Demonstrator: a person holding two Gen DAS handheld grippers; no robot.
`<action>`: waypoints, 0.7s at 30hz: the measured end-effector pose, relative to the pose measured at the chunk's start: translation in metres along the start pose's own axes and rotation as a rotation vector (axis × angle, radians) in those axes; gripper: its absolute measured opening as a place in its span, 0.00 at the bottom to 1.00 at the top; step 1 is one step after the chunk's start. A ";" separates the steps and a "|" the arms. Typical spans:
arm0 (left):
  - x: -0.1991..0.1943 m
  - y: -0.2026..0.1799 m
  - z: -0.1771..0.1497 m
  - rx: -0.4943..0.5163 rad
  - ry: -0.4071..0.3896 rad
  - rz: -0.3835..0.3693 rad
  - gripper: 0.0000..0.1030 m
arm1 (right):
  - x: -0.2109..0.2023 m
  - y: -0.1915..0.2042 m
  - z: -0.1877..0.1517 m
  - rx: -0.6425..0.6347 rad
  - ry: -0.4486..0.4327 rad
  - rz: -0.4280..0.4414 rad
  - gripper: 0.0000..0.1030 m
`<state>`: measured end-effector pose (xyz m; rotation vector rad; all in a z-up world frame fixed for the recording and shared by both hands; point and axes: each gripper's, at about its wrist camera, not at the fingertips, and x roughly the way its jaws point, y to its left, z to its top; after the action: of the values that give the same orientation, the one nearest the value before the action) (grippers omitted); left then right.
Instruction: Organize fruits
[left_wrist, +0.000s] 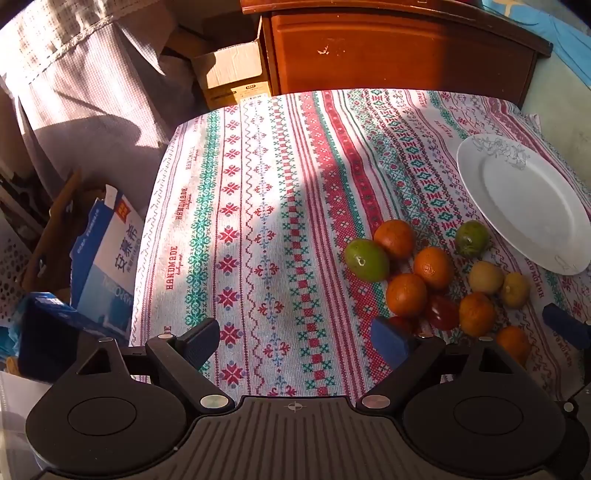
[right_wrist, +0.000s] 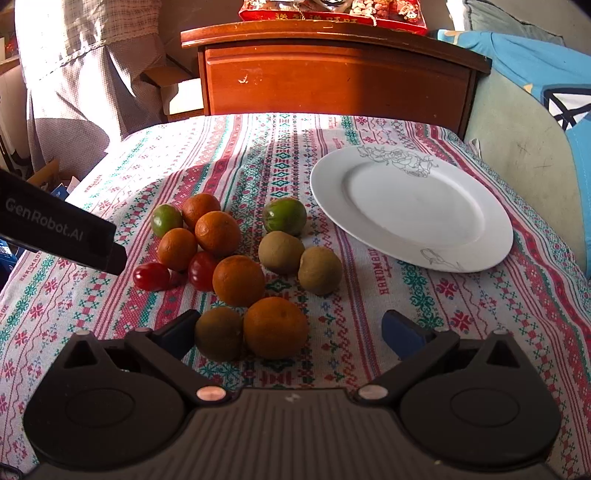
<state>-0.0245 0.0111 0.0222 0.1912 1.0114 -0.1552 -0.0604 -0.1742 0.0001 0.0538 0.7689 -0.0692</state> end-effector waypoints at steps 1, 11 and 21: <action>-0.002 0.000 -0.001 -0.001 -0.001 -0.002 0.88 | 0.000 0.000 0.003 -0.003 0.033 -0.003 0.99; -0.020 0.003 -0.008 -0.010 -0.013 -0.005 0.88 | -0.006 0.001 0.008 -0.016 0.146 -0.019 0.99; -0.031 0.007 -0.005 -0.040 -0.023 -0.017 0.88 | -0.027 -0.008 0.038 -0.005 0.158 -0.112 0.99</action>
<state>-0.0436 0.0209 0.0469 0.1443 0.9926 -0.1518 -0.0541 -0.1839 0.0454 0.0112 0.9300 -0.1706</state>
